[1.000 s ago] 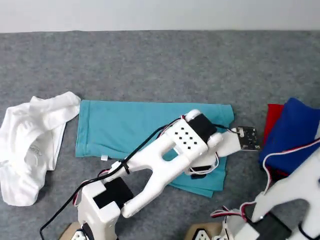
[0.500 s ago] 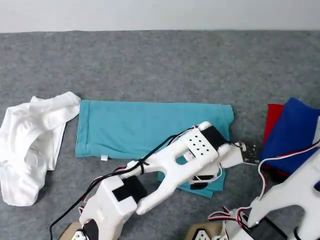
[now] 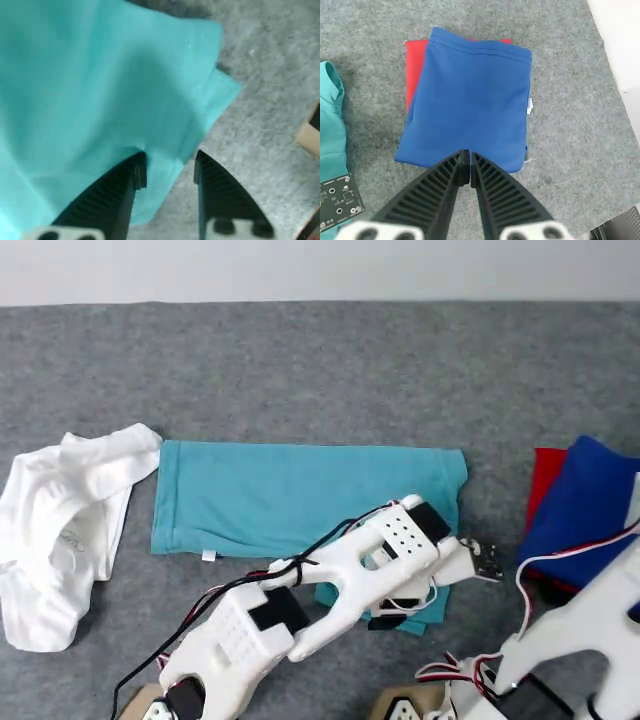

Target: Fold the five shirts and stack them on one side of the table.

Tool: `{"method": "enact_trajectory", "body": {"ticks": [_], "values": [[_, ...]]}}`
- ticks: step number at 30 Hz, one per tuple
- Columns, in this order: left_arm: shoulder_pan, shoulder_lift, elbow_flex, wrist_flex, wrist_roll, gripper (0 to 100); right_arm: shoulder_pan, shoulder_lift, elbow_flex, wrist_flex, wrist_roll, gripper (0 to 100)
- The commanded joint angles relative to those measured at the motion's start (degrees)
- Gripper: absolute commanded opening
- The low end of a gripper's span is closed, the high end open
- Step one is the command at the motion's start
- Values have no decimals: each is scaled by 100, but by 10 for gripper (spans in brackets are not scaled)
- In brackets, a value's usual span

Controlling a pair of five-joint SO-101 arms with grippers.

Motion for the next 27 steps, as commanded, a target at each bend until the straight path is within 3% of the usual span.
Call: {"method": "enact_trajectory", "body": {"ticks": [1, 8, 14, 20, 27], "values": [[-44, 132, -101, -132, 97, 163, 66, -189, -26, 224, 44, 13], [-149, 211, -523, -308, 334, 152, 66, -198, -26, 224, 44, 13], [-132, 158, -541, -413, 299, 3, 66, -198, -26, 224, 44, 12], [-176, -167, -901, -70, 299, 6, 66, -198, -26, 224, 44, 12], [-800, -316, -1640, -105, 325, 6, 66, -198, -26, 224, 62, 11]]}}
